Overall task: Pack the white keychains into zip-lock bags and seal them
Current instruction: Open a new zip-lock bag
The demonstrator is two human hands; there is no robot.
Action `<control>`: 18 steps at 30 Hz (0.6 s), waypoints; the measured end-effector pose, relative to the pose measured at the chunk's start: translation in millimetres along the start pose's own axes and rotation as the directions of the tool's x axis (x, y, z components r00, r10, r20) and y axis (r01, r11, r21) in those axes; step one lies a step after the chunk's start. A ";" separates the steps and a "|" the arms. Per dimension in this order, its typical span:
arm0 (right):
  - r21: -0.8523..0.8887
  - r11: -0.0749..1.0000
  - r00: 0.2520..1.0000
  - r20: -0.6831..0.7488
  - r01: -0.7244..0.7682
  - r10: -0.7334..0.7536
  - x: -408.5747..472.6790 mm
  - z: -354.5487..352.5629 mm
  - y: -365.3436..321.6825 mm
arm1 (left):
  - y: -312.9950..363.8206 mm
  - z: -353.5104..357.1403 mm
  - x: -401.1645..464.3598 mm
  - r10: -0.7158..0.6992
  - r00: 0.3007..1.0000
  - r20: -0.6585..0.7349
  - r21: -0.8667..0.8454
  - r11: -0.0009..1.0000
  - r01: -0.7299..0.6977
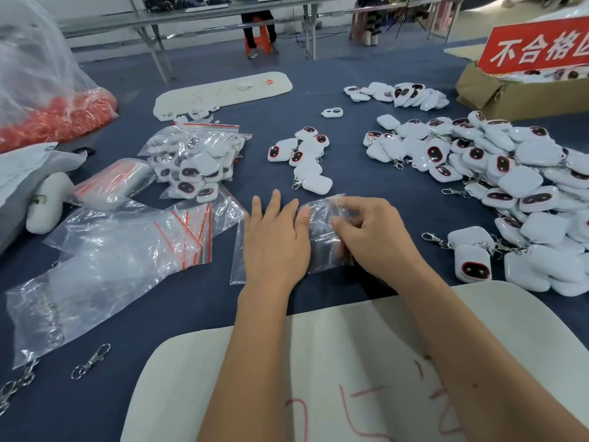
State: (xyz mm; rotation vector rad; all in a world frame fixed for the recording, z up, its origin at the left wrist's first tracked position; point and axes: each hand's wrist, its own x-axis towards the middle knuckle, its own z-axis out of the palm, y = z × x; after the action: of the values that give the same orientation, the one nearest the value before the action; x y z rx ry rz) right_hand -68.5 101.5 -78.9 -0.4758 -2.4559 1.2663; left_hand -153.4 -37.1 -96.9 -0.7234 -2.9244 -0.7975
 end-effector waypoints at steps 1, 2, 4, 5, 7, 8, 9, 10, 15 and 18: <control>0.058 0.998 1.000 0.014 -0.016 0.015 -0.2 -1.2 1.2 | -1.4 0.5 0.8 -0.008 1.000 0.020 0.029 1.000 0.007; 0.129 0.991 0.999 0.013 -0.039 0.038 0.5 -2.3 2.5 | -1.7 0.8 1.5 -0.009 1.000 0.027 0.051 0.999 0.008; 0.272 0.959 0.996 0.027 -0.084 0.079 2.1 -6.0 4.2 | -0.6 1.3 2.1 -0.018 0.999 0.029 0.078 0.997 0.016; 0.314 0.945 0.995 0.057 -0.095 0.082 2.4 -7.5 4.7 | -0.5 1.1 2.2 -0.028 0.999 0.029 0.075 0.997 0.026; 0.346 0.932 0.990 0.126 -0.109 0.069 2.1 -10.0 3.6 | -1.3 -0.6 1.4 -0.046 0.999 0.028 0.054 0.998 0.044; 0.359 0.926 0.986 0.151 -0.120 0.069 1.8 -10.4 1.9 | -1.5 -1.5 1.2 -0.056 0.998 0.032 0.046 0.997 0.055; 0.365 0.921 0.983 0.168 -0.133 0.076 1.8 -10.0 0.3 | -1.2 -2.3 0.8 -0.070 0.997 0.035 0.037 0.997 0.069; 0.363 0.920 0.980 0.176 -0.147 0.087 2.0 -8.8 -0.7 | -0.4 -3.1 0.5 -0.082 0.996 0.029 0.024 0.996 0.081; 0.285 0.951 0.990 0.112 -0.117 0.088 2.7 -4.5 -1.0 | 18.2 -12.0 -3.5 0.014 0.899 -0.439 -0.235 0.963 -0.130; 0.182 0.982 0.998 -0.028 -0.044 0.049 1.6 -4.6 -3.3 | 42.0 -7.4 -7.8 0.071 0.898 -0.433 -0.318 0.921 -0.226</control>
State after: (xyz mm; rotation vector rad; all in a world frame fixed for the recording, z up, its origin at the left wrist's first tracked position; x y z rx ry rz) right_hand -68.4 103.7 -73.5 -0.5030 -2.2879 1.4731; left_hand -128.6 -12.1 -71.6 -0.6835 -2.3366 -1.3076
